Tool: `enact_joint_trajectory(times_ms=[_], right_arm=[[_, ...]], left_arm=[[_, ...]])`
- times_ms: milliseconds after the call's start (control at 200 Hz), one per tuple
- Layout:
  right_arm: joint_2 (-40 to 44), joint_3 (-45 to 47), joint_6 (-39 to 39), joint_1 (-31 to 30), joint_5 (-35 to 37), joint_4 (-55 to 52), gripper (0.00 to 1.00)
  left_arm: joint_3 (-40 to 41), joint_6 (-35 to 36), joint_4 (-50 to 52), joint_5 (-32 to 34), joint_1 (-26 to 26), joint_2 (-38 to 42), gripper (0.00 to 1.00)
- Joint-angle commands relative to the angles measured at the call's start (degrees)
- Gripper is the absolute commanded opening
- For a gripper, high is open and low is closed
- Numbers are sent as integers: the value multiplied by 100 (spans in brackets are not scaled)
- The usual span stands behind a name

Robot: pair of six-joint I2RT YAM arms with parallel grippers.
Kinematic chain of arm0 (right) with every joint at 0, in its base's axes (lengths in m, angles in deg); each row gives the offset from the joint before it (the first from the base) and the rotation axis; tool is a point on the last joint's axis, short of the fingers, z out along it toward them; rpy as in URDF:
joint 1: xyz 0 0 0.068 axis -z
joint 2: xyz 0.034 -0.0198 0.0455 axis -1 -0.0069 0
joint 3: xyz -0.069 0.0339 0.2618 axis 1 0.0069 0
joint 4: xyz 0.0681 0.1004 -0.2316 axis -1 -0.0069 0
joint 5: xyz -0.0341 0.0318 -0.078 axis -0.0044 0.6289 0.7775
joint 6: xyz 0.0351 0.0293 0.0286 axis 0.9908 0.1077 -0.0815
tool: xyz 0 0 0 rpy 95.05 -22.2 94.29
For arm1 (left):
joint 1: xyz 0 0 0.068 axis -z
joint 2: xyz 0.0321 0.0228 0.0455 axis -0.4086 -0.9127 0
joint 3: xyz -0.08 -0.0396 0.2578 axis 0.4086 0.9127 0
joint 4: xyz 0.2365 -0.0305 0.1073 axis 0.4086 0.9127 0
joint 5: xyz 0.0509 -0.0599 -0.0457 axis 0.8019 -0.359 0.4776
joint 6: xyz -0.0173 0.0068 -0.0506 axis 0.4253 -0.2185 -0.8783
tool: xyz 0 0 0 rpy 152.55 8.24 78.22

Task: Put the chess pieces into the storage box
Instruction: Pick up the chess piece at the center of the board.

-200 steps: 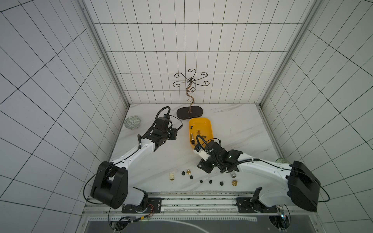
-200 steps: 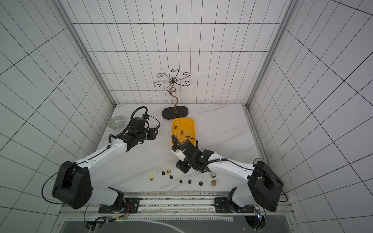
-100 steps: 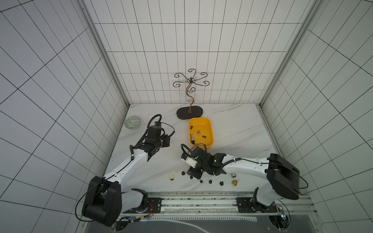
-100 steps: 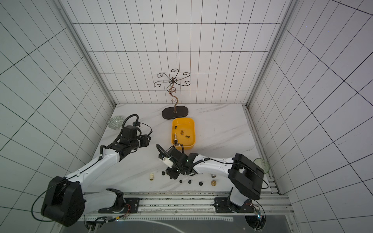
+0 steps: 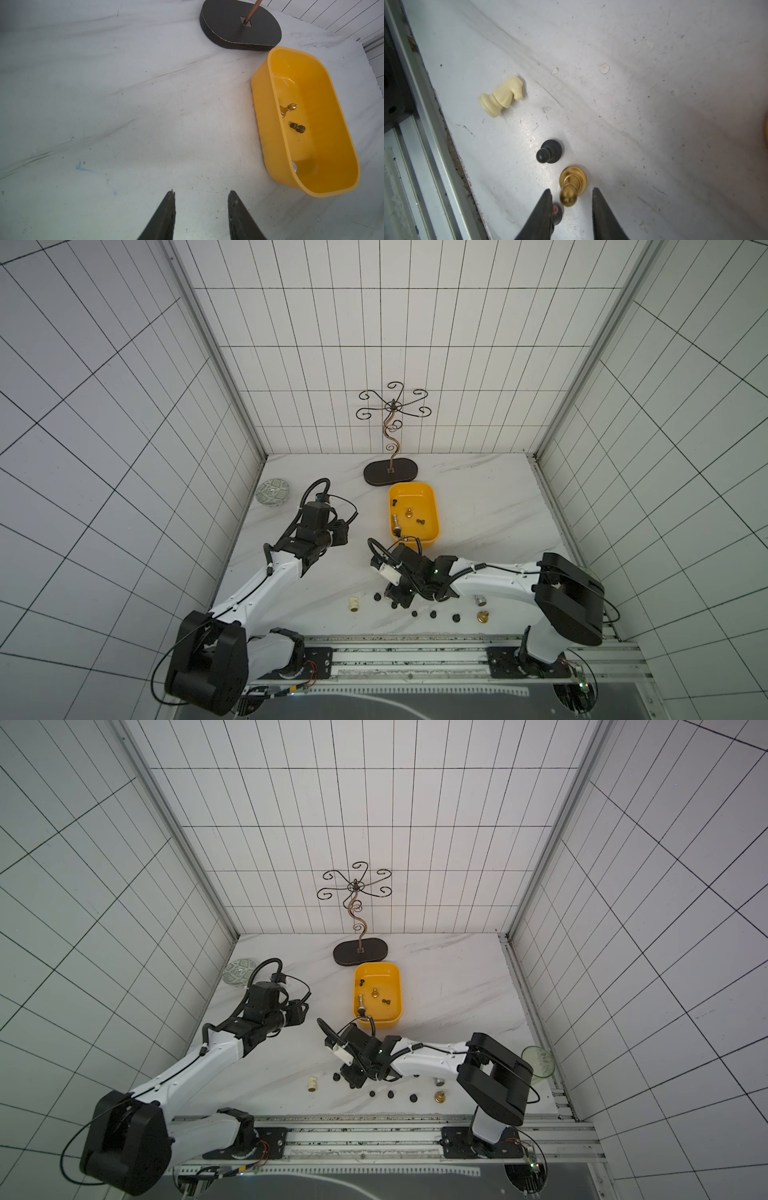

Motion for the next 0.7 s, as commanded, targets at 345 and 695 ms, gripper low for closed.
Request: enact_joint_trajectory(times_ms=[345, 695], right_arm=[[-294, -713, -59, -50, 185, 131, 14], [94, -631, -24, 6, 345, 138, 8]], left_arm=[[124, -97, -128, -10, -32, 76, 41], [62, -73, -136, -34, -34, 18, 41]])
